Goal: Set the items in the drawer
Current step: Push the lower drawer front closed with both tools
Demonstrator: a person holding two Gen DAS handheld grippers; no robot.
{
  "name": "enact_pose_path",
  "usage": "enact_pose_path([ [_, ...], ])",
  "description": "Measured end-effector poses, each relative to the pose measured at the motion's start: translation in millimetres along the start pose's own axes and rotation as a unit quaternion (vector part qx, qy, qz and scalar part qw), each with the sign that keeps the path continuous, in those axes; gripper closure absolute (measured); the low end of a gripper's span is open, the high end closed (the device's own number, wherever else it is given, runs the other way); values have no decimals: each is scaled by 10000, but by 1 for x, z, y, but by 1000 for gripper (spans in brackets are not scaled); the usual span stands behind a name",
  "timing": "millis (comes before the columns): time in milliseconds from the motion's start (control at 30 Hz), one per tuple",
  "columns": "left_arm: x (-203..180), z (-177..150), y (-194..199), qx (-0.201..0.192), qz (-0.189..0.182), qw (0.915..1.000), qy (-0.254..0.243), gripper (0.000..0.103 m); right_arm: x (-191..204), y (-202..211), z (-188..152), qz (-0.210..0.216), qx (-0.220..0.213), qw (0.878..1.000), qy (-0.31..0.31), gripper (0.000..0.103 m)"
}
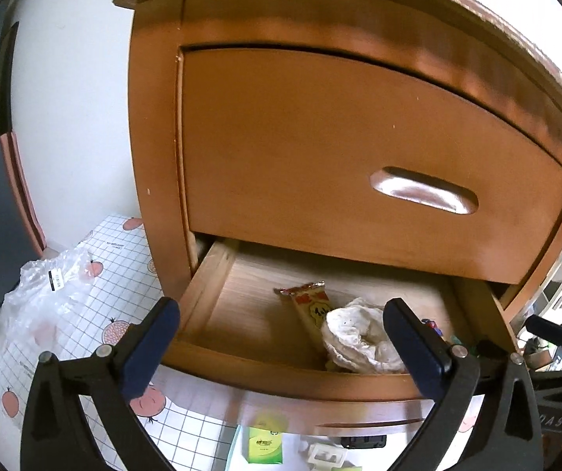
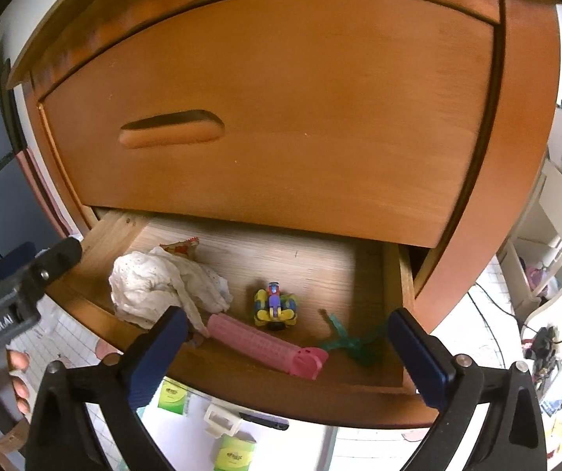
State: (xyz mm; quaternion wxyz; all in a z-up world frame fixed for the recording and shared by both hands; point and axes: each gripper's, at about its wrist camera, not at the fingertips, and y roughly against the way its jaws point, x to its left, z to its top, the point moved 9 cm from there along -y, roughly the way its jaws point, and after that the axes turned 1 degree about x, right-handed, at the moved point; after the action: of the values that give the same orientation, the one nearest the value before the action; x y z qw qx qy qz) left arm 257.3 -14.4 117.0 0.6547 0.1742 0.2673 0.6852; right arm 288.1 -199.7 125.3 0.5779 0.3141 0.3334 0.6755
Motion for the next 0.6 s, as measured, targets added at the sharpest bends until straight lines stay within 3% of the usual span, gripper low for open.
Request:
enact_pose_path([
  [167, 0, -1, 11, -114, -66, 9999, 36, 0, 3, 10, -2, 15, -138, 9999, 12, 0],
  [333, -3, -9, 39, -401, -453, 9981, 112, 0, 7, 37, -8, 13, -526, 9986, 60, 0],
  [600, 0, -45, 75, -646, -676, 9955, 150, 0, 8, 64, -51, 274, -708, 9970, -134, 0],
])
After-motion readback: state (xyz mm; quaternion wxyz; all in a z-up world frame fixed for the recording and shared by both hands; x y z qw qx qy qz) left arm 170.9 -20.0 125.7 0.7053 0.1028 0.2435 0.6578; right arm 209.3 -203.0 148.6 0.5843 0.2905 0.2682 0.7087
